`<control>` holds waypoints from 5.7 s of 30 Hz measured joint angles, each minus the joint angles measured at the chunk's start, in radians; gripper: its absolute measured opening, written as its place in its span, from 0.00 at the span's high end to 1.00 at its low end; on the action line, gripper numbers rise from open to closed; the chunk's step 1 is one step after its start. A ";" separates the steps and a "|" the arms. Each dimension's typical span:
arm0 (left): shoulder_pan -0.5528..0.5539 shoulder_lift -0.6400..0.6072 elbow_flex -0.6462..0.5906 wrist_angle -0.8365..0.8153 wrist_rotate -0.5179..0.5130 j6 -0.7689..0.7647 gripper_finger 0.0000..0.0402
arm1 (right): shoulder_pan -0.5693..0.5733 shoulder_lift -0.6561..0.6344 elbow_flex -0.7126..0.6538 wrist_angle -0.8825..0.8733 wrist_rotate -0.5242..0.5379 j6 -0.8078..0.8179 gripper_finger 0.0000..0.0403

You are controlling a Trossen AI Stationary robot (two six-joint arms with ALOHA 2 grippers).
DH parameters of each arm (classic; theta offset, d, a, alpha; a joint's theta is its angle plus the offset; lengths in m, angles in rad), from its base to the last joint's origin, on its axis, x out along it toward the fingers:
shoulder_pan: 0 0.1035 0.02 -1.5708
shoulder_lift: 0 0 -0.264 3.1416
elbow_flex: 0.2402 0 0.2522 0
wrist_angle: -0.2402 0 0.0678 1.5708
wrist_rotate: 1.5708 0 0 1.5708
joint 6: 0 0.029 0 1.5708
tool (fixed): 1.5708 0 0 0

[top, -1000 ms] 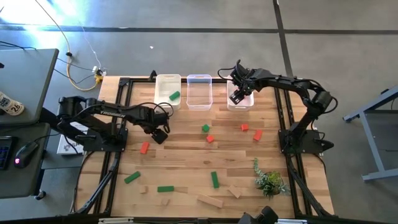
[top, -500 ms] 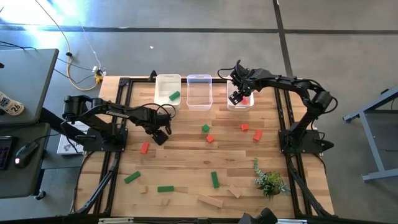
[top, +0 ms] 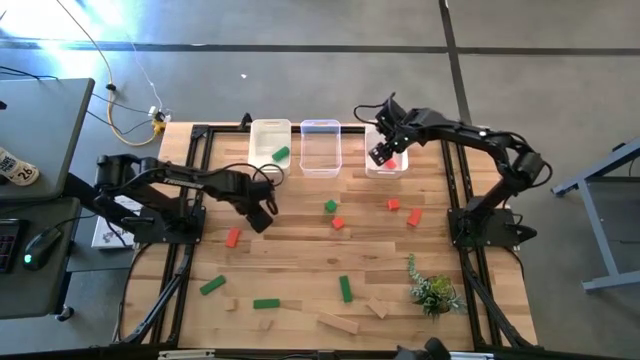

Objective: Sort & place blocks by color
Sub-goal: Put the brown block into the transparent bin, then put the orange block into the right white bin

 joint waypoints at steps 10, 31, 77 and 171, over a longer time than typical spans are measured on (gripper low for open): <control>0.041 -0.041 0.183 0.096 -0.010 0.107 0.76 | 0.023 -0.142 0.000 0.001 -0.038 0.137 0.53; 0.308 -0.042 0.295 0.568 0.095 0.305 0.76 | 0.271 -0.203 0.000 0.084 -0.021 0.379 0.53; 0.360 0.474 0.621 0.321 0.124 0.510 0.60 | 0.618 -0.202 0.000 0.068 0.054 0.843 0.53; 0.203 0.120 0.621 -0.038 0.128 0.426 0.50 | 0.416 -0.086 -0.447 0.166 -0.035 0.676 0.74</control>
